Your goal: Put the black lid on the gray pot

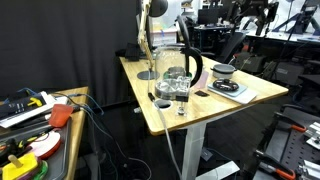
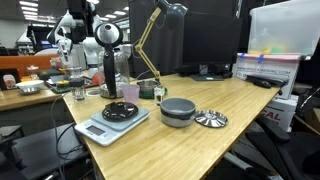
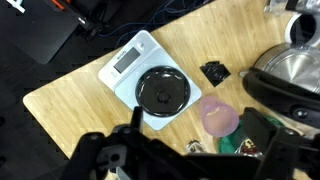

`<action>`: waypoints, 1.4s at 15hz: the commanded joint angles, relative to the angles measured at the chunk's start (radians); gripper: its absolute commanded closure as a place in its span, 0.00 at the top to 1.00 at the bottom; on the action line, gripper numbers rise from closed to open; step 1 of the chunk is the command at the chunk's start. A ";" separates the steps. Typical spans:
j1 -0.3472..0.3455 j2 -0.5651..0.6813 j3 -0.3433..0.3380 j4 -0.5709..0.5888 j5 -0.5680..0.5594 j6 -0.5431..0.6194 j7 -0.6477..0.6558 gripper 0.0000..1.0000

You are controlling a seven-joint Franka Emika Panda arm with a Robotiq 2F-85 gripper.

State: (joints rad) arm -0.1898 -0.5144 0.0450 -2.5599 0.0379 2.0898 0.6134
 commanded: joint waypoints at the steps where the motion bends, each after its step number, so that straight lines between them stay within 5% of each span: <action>1: -0.063 0.118 0.019 -0.018 -0.055 0.170 0.157 1.00; 4: -0.087 0.231 0.014 -0.021 -0.139 0.262 0.307 1.00; 5: -0.049 0.189 -0.018 -0.031 -0.110 0.230 0.236 1.00; 13: -0.049 0.231 -0.022 -0.025 -0.133 0.261 0.297 1.00; 21: -0.032 0.487 -0.071 0.012 -0.137 0.416 0.452 1.00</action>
State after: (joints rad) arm -0.2539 -0.0980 0.0112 -2.5823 -0.1101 2.4748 1.0450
